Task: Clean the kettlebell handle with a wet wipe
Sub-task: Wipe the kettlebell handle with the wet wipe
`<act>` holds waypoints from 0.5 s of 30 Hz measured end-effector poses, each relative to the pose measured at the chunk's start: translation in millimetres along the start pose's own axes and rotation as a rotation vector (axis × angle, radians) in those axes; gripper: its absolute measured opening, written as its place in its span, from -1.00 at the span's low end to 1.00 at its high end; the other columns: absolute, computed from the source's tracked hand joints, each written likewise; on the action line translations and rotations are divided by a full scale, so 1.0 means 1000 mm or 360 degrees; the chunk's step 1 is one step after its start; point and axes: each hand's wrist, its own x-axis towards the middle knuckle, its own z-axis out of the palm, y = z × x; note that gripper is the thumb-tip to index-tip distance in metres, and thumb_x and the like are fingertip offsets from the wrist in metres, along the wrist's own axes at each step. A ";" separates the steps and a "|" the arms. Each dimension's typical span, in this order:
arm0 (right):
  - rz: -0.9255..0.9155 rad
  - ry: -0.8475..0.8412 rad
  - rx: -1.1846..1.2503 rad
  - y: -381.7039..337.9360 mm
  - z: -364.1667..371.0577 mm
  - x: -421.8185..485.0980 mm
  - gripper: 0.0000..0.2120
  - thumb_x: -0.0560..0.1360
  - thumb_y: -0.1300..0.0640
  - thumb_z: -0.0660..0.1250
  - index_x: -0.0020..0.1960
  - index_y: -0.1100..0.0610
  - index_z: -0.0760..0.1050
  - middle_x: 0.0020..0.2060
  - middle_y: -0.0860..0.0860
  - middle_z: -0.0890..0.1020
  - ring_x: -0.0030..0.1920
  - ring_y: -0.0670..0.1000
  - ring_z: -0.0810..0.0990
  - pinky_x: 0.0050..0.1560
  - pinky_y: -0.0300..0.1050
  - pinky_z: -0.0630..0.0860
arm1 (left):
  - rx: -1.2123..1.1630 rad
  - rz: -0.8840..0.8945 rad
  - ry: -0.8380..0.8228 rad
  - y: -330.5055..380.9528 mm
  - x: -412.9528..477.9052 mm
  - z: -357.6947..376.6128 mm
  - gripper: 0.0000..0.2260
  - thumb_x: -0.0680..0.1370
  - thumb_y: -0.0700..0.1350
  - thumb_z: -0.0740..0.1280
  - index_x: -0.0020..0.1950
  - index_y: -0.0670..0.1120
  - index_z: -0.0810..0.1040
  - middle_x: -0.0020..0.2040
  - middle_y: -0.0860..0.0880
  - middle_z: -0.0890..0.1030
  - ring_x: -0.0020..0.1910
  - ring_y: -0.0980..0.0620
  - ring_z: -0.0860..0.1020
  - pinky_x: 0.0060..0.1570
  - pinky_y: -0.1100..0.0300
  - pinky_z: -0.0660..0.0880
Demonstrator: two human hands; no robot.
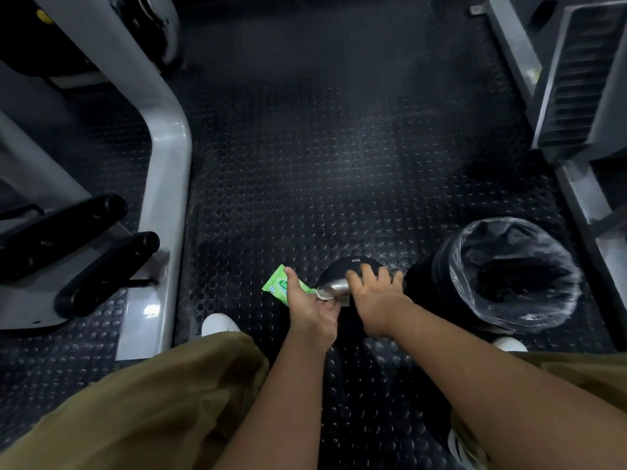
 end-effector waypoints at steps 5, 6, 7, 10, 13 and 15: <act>0.0018 0.0015 -0.0013 -0.001 -0.004 -0.005 0.04 0.41 0.14 0.52 0.61 0.06 -0.14 0.49 0.15 0.10 0.45 0.28 0.19 0.49 0.45 0.06 | -0.0006 -0.0054 0.0022 0.002 -0.006 0.009 -0.12 0.51 0.51 0.22 0.38 -0.28 0.46 0.17 -0.31 0.69 0.20 -0.23 0.68 0.41 -0.07 0.49; 0.0016 0.0027 -0.0024 -0.001 -0.004 -0.005 0.04 0.40 0.14 0.52 0.61 0.07 -0.14 0.49 0.15 0.10 0.45 0.28 0.19 0.49 0.45 0.06 | 0.0036 -0.0054 0.0022 0.002 -0.004 0.008 -0.09 0.50 0.52 0.22 0.41 -0.29 0.45 0.19 -0.30 0.69 0.21 -0.21 0.67 0.42 -0.04 0.47; 0.0013 0.0030 -0.0034 -0.001 -0.004 -0.004 0.05 0.40 0.14 0.52 0.61 0.07 -0.14 0.48 0.15 0.10 0.45 0.28 0.20 0.48 0.45 0.07 | 0.0060 -0.0053 0.0028 0.001 -0.004 0.008 -0.07 0.51 0.52 0.21 0.46 -0.29 0.41 0.22 -0.30 0.67 0.22 -0.18 0.66 0.43 -0.01 0.45; 0.0004 0.0009 -0.0036 -0.001 -0.001 -0.002 0.07 0.37 0.08 0.54 0.60 0.05 -0.14 0.46 0.14 0.11 0.43 0.27 0.20 0.48 0.44 0.07 | 0.0189 -0.0052 0.0017 -0.005 -0.002 0.001 -0.04 0.53 0.51 0.16 0.51 -0.33 0.36 0.18 -0.27 0.66 0.13 -0.12 0.65 0.32 0.05 0.44; 0.0015 0.0008 -0.0028 0.000 0.000 0.000 0.07 0.37 0.12 0.52 0.60 0.04 -0.16 0.45 0.13 0.11 0.43 0.27 0.20 0.49 0.44 0.06 | 0.0364 -0.0074 -0.0041 -0.005 0.006 -0.005 -0.02 0.48 0.57 0.14 0.46 -0.28 0.49 0.21 -0.24 0.70 0.25 -0.14 0.66 0.38 0.06 0.46; 0.0009 0.0008 -0.0029 0.000 -0.001 -0.001 0.07 0.37 0.14 0.51 0.61 0.05 -0.17 0.46 0.13 0.10 0.44 0.27 0.19 0.49 0.45 0.05 | 0.0407 -0.0066 -0.0055 -0.003 0.005 -0.008 -0.04 0.50 0.56 0.11 0.41 -0.28 0.53 0.20 -0.22 0.71 0.27 -0.14 0.66 0.38 0.05 0.47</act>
